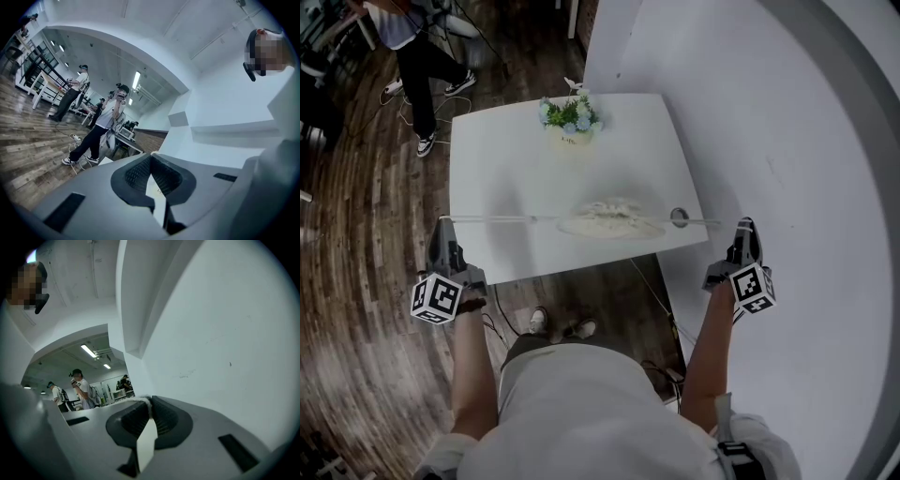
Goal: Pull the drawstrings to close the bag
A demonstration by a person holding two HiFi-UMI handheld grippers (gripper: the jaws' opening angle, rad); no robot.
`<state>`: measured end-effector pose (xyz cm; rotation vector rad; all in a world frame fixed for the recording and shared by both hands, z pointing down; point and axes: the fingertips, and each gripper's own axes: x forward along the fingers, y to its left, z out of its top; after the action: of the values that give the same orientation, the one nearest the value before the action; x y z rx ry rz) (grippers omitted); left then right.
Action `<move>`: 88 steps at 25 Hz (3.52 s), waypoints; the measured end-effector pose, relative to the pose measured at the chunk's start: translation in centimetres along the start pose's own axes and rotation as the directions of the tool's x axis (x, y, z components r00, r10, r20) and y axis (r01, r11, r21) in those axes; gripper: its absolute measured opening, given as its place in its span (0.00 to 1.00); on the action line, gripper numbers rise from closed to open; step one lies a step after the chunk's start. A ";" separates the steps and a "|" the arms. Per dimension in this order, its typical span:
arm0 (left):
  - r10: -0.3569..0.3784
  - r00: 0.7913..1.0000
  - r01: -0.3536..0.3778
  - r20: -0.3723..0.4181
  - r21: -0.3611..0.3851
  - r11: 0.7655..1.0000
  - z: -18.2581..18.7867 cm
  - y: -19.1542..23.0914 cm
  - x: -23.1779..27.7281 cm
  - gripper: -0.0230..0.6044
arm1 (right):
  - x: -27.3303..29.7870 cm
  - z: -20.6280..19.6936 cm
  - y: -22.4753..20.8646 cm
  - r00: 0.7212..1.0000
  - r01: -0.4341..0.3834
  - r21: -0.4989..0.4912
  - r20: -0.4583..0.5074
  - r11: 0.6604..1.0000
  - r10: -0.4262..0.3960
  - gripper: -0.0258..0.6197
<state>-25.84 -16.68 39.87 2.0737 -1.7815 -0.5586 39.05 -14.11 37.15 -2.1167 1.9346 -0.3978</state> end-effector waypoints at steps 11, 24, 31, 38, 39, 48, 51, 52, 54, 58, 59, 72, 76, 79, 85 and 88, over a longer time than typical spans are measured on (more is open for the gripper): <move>-0.027 0.999 0.029 -0.029 0.056 0.998 -0.3 -1.6 1.6 0.06 | -1.5 0.3 -1.9 0.999 0.033 0.007 0.007 0.999 -0.033 0.10; 0.000 0.999 0.005 -0.055 0.097 0.995 0.1 -0.1 1.3 0.06 | -0.6 -1.1 -0.8 1.000 0.008 0.012 -0.026 1.000 -0.008 0.10; -0.011 0.999 0.015 -0.040 0.096 0.995 0.9 0.0 1.0 0.06 | -0.5 -1.0 -0.3 1.000 0.004 0.011 -0.030 1.000 -0.003 0.10; 0.002 1.000 -0.001 -0.018 0.107 0.994 1.2 0.5 0.4 0.06 | -0.2 -1.8 -0.1 0.999 -0.006 0.006 -0.049 1.000 0.007 0.10; 0.005 1.000 -0.003 -0.019 0.103 0.995 1.1 0.6 0.3 0.06 | -0.1 -1.9 -0.1 0.999 -0.008 0.002 -0.052 1.000 0.008 0.10; -0.010 1.000 0.011 -0.008 0.086 0.996 1.5 1.0 0.4 0.06 | -0.1 -1.6 0.4 0.999 -0.013 -0.014 -0.039 1.000 0.012 0.10; -0.011 1.000 0.012 -0.011 0.085 0.996 1.3 1.1 0.5 0.06 | -0.3 -1.8 0.3 0.999 -0.011 0.000 -0.040 1.000 0.011 0.10; -0.011 1.000 0.012 -0.013 0.083 0.996 1.2 1.0 0.5 0.06 | -0.3 -1.8 0.2 0.999 -0.010 0.004 -0.040 1.000 0.010 0.10; -0.011 1.000 0.012 -0.017 0.080 0.997 1.3 1.1 0.6 0.06 | -0.4 -1.7 0.4 0.999 -0.010 0.010 -0.038 1.000 0.010 0.10; -0.032 0.999 0.034 -0.029 0.096 0.995 1.2 0.4 1.1 0.06 | -0.9 -1.1 -0.1 1.000 0.006 0.001 -0.026 1.000 -0.006 0.10; -0.043 0.999 0.046 -0.033 0.104 0.993 1.1 0.2 1.2 0.06 | -1.2 -1.0 -0.4 1.000 0.015 -0.002 -0.026 1.000 -0.015 0.10; -0.082 0.993 0.087 -0.086 0.059 0.994 -0.6 -0.4 2.5 0.06 | -3.7 -1.1 -1.8 0.997 0.074 0.033 -0.010 0.997 -0.074 0.10; -0.087 0.993 0.092 -0.082 0.068 0.993 -0.4 -0.4 2.8 0.06 | -3.5 -1.0 -1.8 0.998 0.069 0.022 -0.004 0.997 -0.069 0.10; -0.089 0.994 0.092 -0.065 0.044 0.995 0.0 -0.7 3.3 0.06 | -3.3 -0.8 -1.7 0.998 0.069 0.028 0.003 0.997 -0.069 0.10; -0.121 0.992 0.121 -0.020 0.040 0.992 1.7 -3.6 4.4 0.06 | -3.4 1.9 -0.3 0.995 0.059 0.041 0.080 0.997 -0.062 0.10; -0.169 0.985 0.171 -0.023 0.090 0.981 2.7 -6.3 4.9 0.06 | -3.2 3.5 1.7 0.991 0.037 0.014 0.125 0.999 -0.039 0.10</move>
<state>-21.23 -20.62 34.02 2.3019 -1.6607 -0.5143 38.45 -11.14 33.12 -2.1199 1.8210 -0.2753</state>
